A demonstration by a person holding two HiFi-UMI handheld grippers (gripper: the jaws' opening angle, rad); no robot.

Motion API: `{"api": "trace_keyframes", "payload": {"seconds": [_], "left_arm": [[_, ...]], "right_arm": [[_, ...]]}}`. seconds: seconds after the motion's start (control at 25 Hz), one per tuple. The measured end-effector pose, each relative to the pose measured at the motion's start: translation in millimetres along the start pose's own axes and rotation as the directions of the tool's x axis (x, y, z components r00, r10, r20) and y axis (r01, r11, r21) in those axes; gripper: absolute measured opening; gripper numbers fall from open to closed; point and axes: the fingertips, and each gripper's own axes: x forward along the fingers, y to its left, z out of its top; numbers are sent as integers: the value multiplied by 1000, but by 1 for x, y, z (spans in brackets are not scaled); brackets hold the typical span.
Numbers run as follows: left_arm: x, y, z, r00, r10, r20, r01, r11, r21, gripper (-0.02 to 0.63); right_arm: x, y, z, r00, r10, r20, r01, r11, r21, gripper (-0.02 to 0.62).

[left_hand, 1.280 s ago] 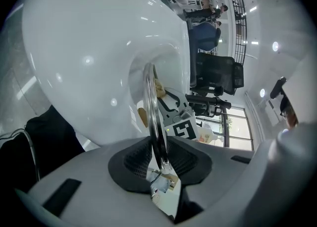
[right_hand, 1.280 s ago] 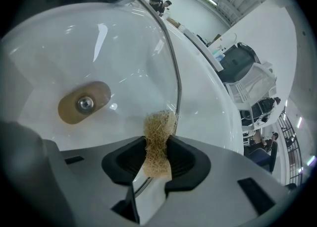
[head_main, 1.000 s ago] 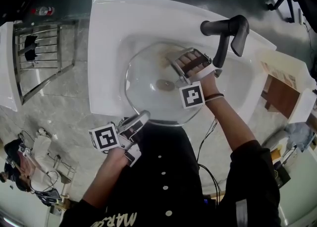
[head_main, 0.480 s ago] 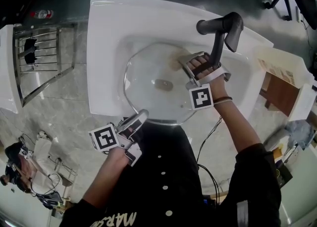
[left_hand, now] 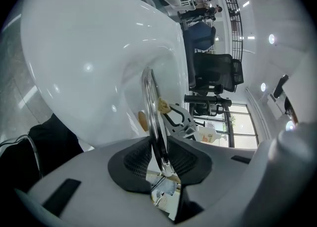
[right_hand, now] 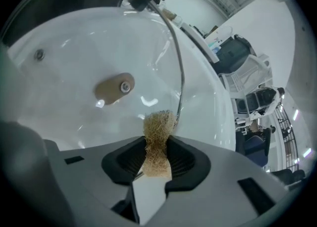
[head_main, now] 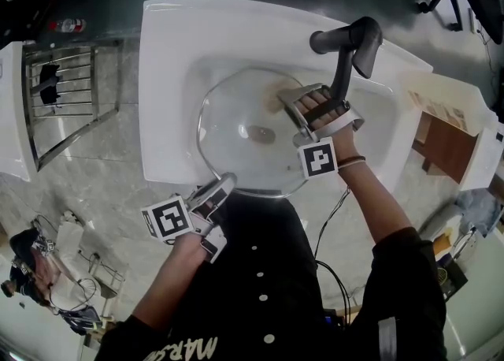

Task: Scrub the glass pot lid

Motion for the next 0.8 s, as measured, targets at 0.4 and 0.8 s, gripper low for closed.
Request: {"api": "trace_keyframes", "payload": {"seconds": [0.4,0.8], "left_arm": [[0,2,0,1000,1,4,-1,1000,8,114],[2,1,4,1000,11,16,-13,995,102,121]], "right_arm": [[18,-45,101,970,-113,217,119,993,-17,138],[26,-37,115,961,-51,271,55,998,-9,138]]}}
